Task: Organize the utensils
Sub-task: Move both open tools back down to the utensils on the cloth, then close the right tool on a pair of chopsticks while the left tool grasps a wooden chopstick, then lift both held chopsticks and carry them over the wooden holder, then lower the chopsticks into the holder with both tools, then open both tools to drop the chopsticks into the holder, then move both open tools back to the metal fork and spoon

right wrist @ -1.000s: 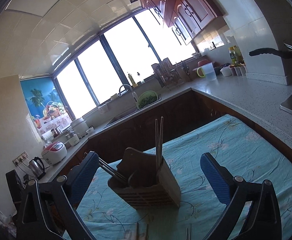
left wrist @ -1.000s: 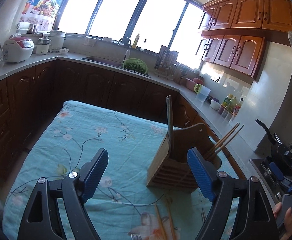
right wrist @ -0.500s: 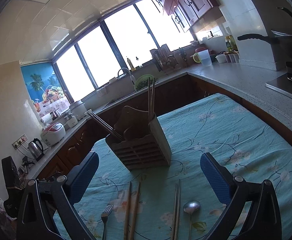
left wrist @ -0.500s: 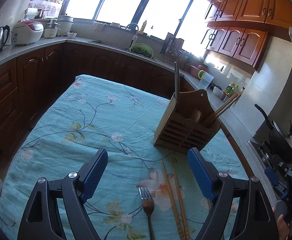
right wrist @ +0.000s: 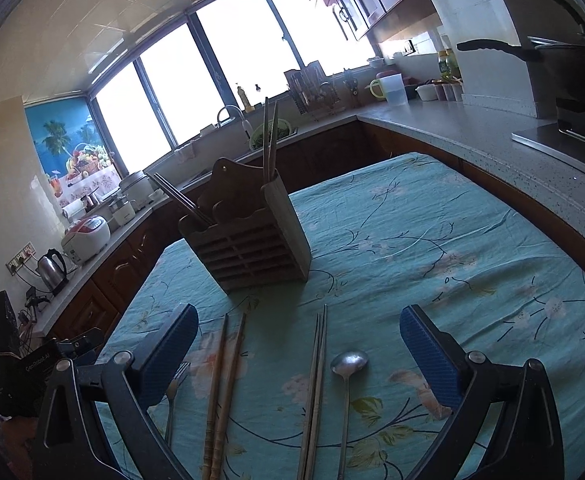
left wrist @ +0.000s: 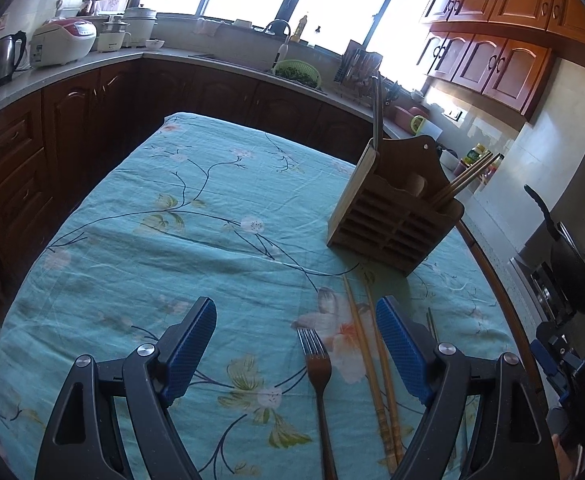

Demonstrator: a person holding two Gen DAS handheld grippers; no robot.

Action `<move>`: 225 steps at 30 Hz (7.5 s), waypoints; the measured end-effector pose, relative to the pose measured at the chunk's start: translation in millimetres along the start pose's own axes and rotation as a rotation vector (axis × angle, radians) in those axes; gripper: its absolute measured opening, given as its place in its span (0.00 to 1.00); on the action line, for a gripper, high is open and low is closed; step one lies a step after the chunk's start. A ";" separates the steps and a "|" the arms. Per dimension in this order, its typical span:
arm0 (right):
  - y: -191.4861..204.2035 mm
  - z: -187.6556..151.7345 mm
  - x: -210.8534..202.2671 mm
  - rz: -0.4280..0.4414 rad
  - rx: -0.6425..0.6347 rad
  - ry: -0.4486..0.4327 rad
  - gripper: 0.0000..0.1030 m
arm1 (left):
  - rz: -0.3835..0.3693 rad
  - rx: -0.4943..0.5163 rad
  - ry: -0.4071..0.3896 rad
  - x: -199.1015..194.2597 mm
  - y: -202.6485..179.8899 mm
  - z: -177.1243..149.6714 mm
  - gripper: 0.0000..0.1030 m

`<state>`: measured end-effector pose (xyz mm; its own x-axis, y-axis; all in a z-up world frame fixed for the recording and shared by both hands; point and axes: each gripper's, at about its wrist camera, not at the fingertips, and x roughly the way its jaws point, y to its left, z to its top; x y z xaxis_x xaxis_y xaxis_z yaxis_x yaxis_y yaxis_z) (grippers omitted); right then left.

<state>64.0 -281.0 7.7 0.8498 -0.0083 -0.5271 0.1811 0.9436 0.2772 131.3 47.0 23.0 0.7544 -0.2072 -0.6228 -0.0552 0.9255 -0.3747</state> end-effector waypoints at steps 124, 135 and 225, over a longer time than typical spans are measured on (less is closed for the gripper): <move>51.9 175.4 -10.2 0.094 -0.089 -0.202 0.04 | -0.246 0.181 -0.277 -5.4 -60.0 139.6 0.03; 61.3 211.9 42.8 0.052 -0.099 -0.254 0.04 | -0.180 0.140 -0.360 58.8 -70.6 166.9 0.03; -4.0 -19.0 -24.1 -0.012 -0.050 0.070 0.99 | -0.033 -0.002 0.065 -0.3 -0.2 -25.5 0.87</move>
<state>33.4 -278.3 4.1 0.8107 0.0015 -0.5854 0.1646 0.9591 0.2305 114.3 38.7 5.8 0.7116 -0.2578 -0.6536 -0.0322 0.9173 -0.3969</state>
